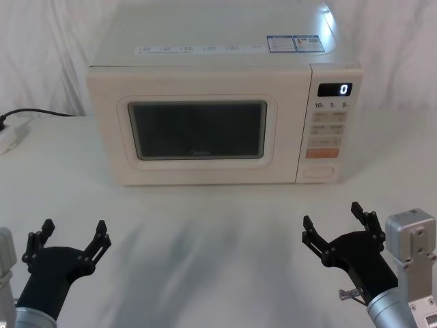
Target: Press the button to open the microwave door with one hand; close the microwave door with the other hand.
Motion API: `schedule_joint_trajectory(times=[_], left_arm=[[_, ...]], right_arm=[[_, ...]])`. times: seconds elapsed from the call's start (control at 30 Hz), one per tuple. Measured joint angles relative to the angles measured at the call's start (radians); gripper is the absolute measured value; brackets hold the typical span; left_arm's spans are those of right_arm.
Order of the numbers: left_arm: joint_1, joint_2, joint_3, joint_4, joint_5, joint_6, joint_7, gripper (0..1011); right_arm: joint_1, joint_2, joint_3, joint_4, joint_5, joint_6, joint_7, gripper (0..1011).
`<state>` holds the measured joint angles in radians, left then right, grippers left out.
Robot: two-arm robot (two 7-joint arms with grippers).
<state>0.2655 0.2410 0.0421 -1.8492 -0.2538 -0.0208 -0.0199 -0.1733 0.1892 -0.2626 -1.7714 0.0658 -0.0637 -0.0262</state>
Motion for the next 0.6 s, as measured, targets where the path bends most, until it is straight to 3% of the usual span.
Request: schedule_joint_trajectory(times=[0.6], left_arm=[[0.0,0.0,0.0,0.0,0.0,0.0,0.0,1001]], right_arm=[[0.0,0.0,0.0,0.0,0.0,0.0,0.0,978]])
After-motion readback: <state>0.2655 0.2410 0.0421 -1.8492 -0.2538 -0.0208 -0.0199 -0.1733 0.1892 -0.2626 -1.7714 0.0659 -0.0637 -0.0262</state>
